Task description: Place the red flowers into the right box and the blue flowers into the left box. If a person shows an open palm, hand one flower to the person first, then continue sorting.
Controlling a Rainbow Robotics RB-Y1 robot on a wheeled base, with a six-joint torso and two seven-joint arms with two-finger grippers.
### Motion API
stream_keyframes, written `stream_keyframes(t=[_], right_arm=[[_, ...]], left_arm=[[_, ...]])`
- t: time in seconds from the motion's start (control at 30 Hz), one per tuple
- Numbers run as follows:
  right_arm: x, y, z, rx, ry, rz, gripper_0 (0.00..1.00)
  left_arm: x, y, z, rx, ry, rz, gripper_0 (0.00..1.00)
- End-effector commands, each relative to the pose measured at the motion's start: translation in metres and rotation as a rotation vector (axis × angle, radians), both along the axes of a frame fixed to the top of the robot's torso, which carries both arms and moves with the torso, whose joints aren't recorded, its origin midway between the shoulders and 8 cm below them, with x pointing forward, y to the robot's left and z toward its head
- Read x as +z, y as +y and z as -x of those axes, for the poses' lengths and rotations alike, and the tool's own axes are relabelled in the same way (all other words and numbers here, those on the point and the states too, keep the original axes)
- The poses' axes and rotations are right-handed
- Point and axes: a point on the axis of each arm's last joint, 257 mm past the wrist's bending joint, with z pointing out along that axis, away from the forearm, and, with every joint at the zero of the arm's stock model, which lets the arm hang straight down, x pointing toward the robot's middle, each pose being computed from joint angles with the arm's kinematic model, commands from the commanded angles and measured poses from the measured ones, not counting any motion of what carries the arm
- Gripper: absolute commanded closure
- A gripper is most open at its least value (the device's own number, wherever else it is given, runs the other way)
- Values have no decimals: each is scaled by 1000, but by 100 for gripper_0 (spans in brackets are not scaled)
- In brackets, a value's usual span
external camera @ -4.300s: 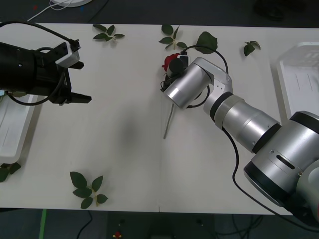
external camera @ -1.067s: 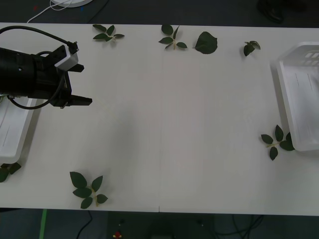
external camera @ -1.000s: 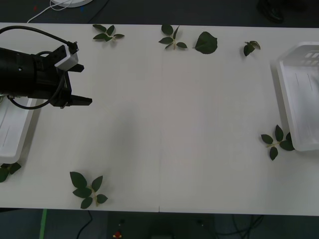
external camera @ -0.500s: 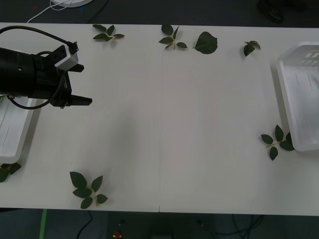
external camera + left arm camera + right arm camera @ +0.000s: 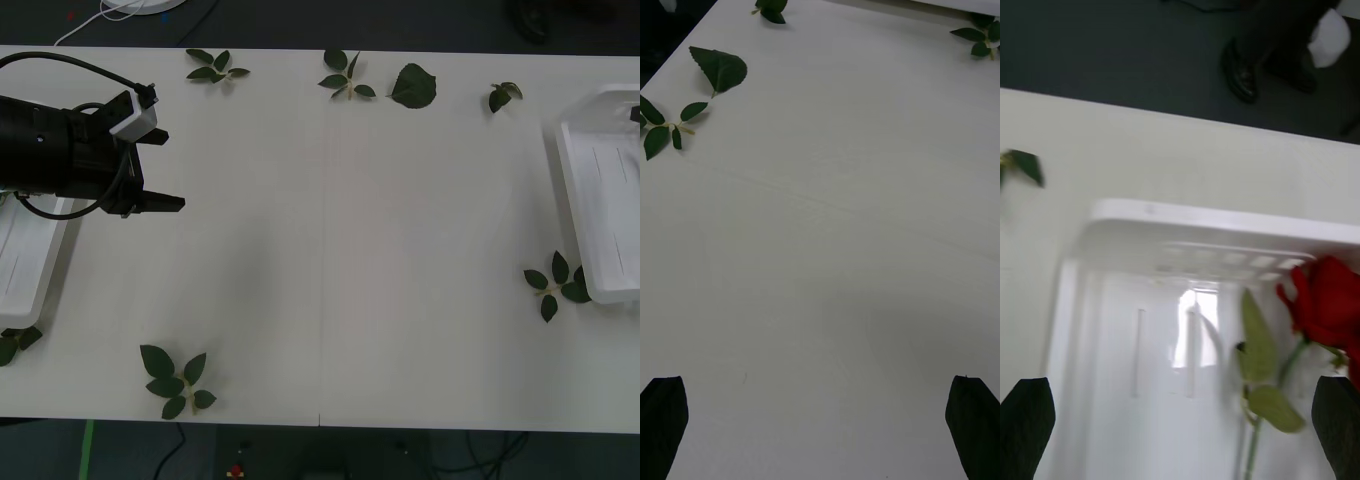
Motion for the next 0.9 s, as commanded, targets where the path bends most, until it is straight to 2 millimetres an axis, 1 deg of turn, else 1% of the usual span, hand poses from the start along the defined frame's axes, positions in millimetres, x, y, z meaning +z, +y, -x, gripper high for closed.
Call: stream_keyframes(t=[0.03, 0.07, 0.13, 0.17, 0.2, 0.23, 0.27, 0.3, 0.37, 0.47, 0.53, 0.57, 0.67, 0.77, 0.9], right_arm=[[32, 48, 9, 124, 6, -9, 0], [36, 63, 12, 154, 16, -18, 0], [43, 100, 21, 235, 42, -35, 0], [46, 114, 25, 265, 49, -39, 0], [49, 134, 31, 312, 57, -44, 0], [52, 149, 36, 346, 62, -50, 0], [54, 159, 39, 372, 63, -52, 0], [56, 185, 48, 434, 71, -65, 0], [61, 212, 61, 505, 77, -76, 0], [69, 257, 85, 635, 87, -92, 0], [72, 271, 96, 692, 101, -123, 0], [74, 282, 107, 753, 114, -140, 0], [77, 298, 129, 862, 140, -157, 0], [77, 306, 147, 955, 159, -133, 0], [75, 314, 166, 1072, 157, -92, 0]], left_arm=[[6, 9, 0, -28, -57, -48, 0], [6, 9, 0, -28, -57, -48, 0], [6, 9, 0, -28, -57, -48, 0], [6, 9, 0, -28, -57, -48, 0], [6, 9, 0, -28, -57, -48, 0], [6, 9, 0, -28, -57, -48, 0], [6, 9, 0, -28, -57, -48, 0], [6, 9, 0, -28, -57, -48, 0], [6, 9, 0, -28, -57, -48, 0], [6, 9, 0, -28, -57, -48, 0], [6, 9, 0, -28, -57, -48, 0], [6, 9, 0, -28, -57, -48, 0], [6, 9, 0, -28, -57, -48, 0], [6, 9, 0, -28, -57, -48, 0], [6, 9, 0, -28, -57, -48, 0]])
